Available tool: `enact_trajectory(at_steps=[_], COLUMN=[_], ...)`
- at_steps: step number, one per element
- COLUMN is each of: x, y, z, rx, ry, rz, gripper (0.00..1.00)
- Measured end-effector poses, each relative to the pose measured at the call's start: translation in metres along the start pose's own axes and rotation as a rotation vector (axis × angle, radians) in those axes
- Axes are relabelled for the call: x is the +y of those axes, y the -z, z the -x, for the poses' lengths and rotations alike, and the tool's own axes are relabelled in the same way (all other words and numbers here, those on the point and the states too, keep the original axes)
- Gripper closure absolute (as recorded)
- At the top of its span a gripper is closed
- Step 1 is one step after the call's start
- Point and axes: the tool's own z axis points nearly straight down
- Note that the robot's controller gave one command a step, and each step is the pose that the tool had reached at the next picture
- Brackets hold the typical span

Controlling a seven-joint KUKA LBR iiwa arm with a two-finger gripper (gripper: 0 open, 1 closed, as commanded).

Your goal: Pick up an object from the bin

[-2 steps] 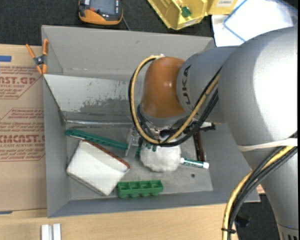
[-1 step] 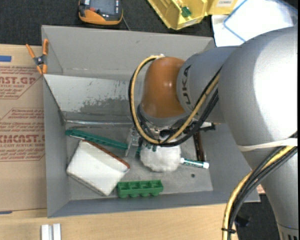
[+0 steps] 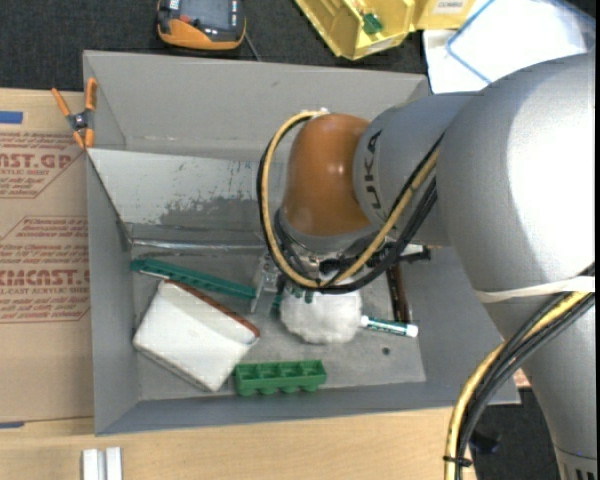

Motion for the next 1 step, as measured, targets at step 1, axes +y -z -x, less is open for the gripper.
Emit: enact_trajectory(at_steps=[1], x=[0.0], y=[0.0], z=[0.0], rx=[0.0], ry=[0.0], rz=[0.0], gripper=[1.0])
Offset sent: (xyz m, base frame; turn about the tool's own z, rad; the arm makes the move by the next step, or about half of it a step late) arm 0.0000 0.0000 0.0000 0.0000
